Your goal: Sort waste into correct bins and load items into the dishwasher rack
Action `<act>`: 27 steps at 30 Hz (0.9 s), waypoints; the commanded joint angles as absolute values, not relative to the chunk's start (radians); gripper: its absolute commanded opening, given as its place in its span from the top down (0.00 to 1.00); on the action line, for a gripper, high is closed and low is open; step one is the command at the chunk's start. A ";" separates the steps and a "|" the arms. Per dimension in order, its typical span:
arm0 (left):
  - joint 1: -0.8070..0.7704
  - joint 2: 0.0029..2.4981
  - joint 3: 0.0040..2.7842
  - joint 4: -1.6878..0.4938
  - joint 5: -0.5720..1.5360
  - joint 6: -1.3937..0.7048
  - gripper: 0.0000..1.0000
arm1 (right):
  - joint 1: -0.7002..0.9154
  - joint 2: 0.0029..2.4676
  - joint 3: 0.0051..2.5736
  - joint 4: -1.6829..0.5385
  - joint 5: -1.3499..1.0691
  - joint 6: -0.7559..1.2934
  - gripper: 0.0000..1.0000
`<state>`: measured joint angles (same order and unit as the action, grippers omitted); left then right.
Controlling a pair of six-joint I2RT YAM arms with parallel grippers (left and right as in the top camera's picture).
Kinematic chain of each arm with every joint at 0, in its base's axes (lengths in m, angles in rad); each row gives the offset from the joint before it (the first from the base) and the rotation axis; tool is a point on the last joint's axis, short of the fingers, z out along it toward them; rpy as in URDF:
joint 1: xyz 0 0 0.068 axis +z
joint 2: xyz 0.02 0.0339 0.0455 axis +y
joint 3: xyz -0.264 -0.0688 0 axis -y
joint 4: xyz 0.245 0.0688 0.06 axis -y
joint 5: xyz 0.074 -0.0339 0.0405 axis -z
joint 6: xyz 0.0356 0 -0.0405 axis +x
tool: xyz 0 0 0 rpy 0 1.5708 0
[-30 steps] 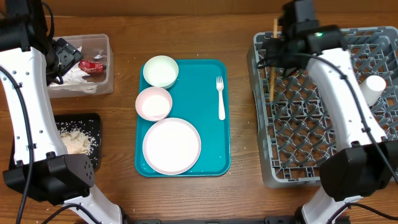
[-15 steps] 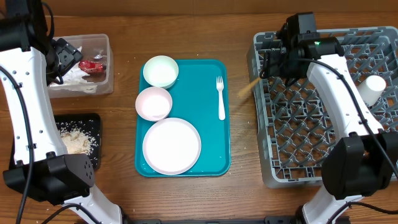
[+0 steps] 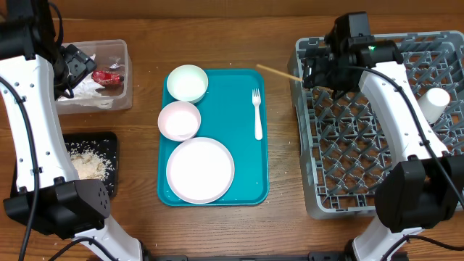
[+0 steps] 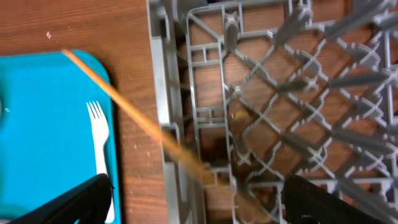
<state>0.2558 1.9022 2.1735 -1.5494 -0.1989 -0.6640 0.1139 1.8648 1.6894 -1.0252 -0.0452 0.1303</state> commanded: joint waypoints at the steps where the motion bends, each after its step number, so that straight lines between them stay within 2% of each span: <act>1: 0.255 1.900 2.181 -1.551 -0.212 -0.684 0.00 | 0.117 1.861 1.722 -0.985 -0.047 0.142 0.08; 7: 0.255 1.900 2.181 -1.551 -0.212 -0.684 0.00 | 0.118 1.880 1.722 -0.979 -0.061 0.142 0.08; 11: 0.255 1.900 2.181 -1.551 -0.212 -0.684 0.00 | 0.123 1.909 1.722 -1.007 -0.194 0.142 0.08; 15: 0.255 1.900 2.181 -1.551 -0.212 -0.684 0.00 | 0.160 1.916 1.722 -1.008 -0.267 0.141 0.15; 27: 0.255 1.900 2.181 -1.551 -0.212 -0.684 0.00 | 0.457 1.996 1.722 -0.915 -0.091 0.123 0.14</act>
